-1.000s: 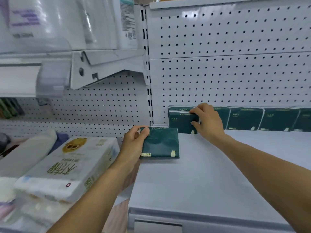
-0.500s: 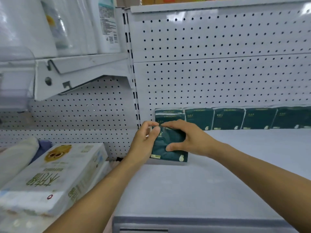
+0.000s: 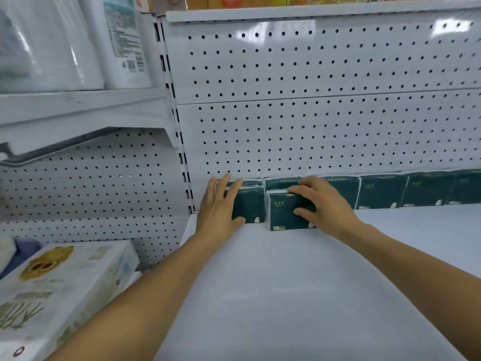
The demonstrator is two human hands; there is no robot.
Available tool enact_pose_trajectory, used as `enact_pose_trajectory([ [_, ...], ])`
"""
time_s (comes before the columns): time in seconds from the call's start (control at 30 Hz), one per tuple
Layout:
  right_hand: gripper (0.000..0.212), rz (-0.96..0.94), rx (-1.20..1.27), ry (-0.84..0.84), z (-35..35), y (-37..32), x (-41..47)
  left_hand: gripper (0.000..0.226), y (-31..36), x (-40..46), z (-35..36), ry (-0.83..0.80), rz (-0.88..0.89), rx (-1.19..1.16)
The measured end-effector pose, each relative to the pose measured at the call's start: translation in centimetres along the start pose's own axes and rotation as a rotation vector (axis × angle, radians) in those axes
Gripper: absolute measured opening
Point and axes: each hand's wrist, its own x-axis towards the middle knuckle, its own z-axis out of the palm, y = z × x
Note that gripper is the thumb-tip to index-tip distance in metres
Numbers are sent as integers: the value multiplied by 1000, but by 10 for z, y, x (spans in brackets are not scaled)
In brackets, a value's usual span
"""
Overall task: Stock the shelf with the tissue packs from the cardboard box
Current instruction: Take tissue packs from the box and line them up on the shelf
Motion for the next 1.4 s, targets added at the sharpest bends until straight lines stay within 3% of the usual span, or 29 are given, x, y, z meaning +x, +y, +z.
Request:
enact_pose_trajectory([
  [0.27,45,-6,-147,165,22,0,12,83,-10,11,12,74,40,50],
  [0.47,43,39,-211,189,25,-8,13,81,-7,12,16,72,63,-8],
  [0.7,45,45,-274,122,21,-15,14,79,-4,13,13,23,43,95],
  [0.87,64,94,-316,43,1,-43,6,85,6,-1,-14,-21,11,234],
  [0.97,65,81,-298,109,-17,-72,-14,84,17,-36,-41,44,44,215],
  [1.13,58,35,-198,285,-45,-137,-72,77,31,-120,-84,289,104,85],
  [1.3,55,-6,-135,289,-58,-209,-147,70,25,-219,-119,385,131,138],
  [1.4,57,-24,-114,252,-60,-253,-189,70,14,-282,-136,357,131,164],
])
